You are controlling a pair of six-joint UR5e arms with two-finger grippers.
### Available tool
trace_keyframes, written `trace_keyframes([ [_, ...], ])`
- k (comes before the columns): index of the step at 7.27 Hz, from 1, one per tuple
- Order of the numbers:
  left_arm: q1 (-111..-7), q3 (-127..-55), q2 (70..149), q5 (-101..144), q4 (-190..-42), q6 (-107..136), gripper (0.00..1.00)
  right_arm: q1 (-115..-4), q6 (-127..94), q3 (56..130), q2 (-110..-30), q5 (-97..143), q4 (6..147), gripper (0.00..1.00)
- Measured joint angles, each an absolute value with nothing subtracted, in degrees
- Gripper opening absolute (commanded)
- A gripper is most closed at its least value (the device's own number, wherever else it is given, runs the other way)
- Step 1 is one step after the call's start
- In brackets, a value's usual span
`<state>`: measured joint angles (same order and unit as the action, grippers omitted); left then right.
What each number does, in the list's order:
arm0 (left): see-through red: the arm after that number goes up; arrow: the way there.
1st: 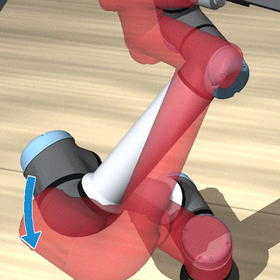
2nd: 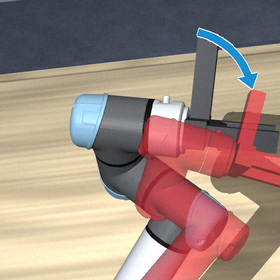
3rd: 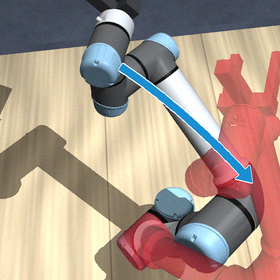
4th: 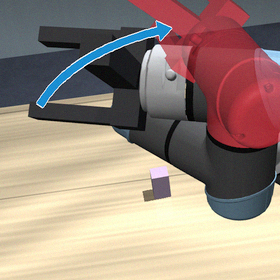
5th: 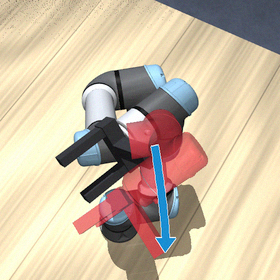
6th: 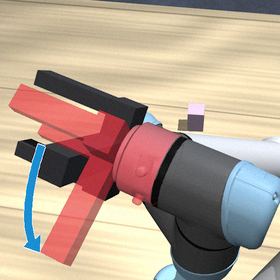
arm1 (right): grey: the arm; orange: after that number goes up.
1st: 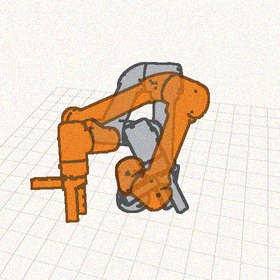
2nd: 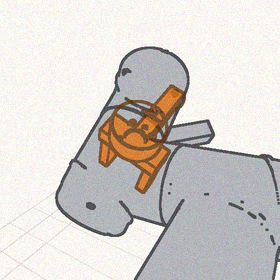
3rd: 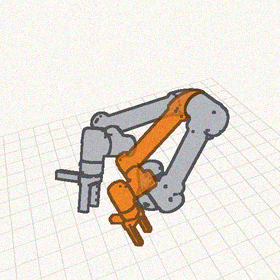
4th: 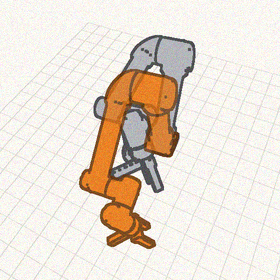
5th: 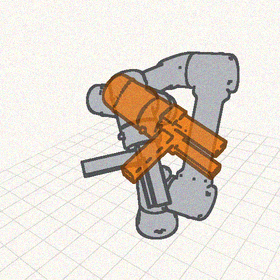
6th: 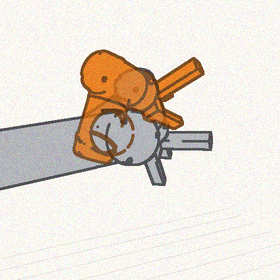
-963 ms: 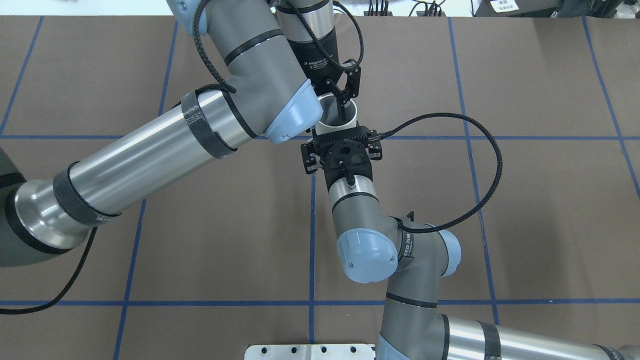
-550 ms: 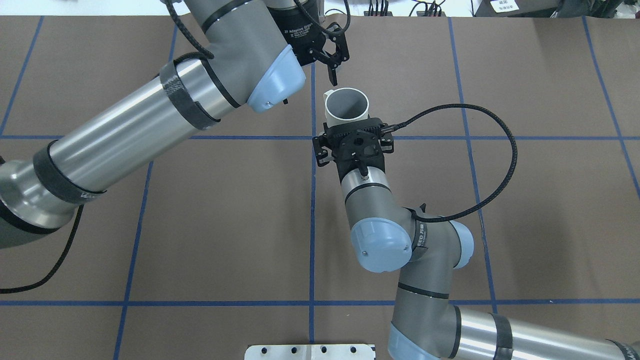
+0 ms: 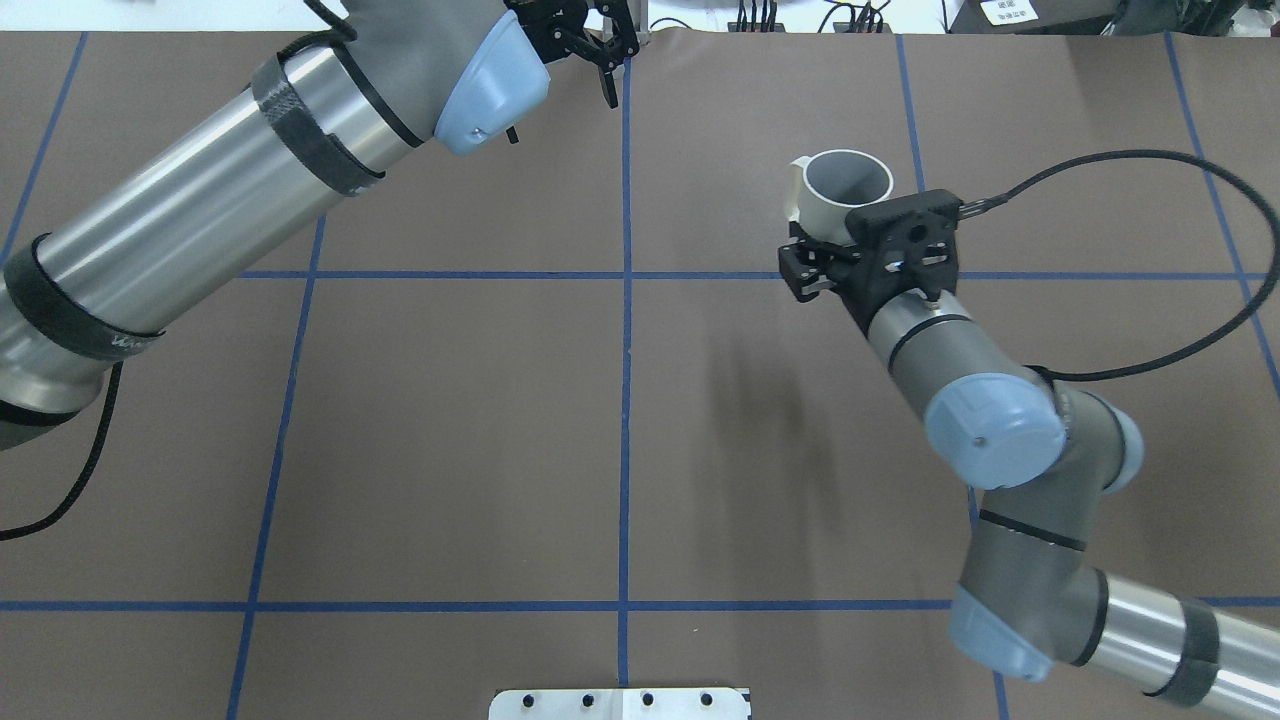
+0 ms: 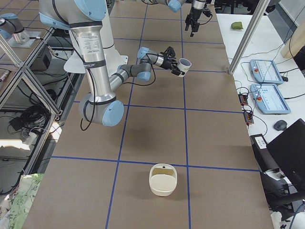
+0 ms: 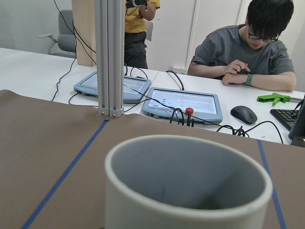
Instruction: Left arm hands cup to right arm to dump lemon
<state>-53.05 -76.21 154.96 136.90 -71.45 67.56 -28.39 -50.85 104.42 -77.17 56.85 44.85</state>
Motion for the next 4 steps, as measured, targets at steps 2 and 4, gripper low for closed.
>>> trace_keyframes([
  [2, -53.3, -77.6, 154.4, 136.9, -71.1, 67.4, 1.00, -33.9, -49.3, 106.2, -88.7, 65.3, 32.2, 0.00],
  [4, -53.3, -79.4, 153.7, 136.7, -70.5, 67.5, 1.00, -38.3, -48.4, 108.1, -102.4, 71.8, 19.2, 0.00],
])
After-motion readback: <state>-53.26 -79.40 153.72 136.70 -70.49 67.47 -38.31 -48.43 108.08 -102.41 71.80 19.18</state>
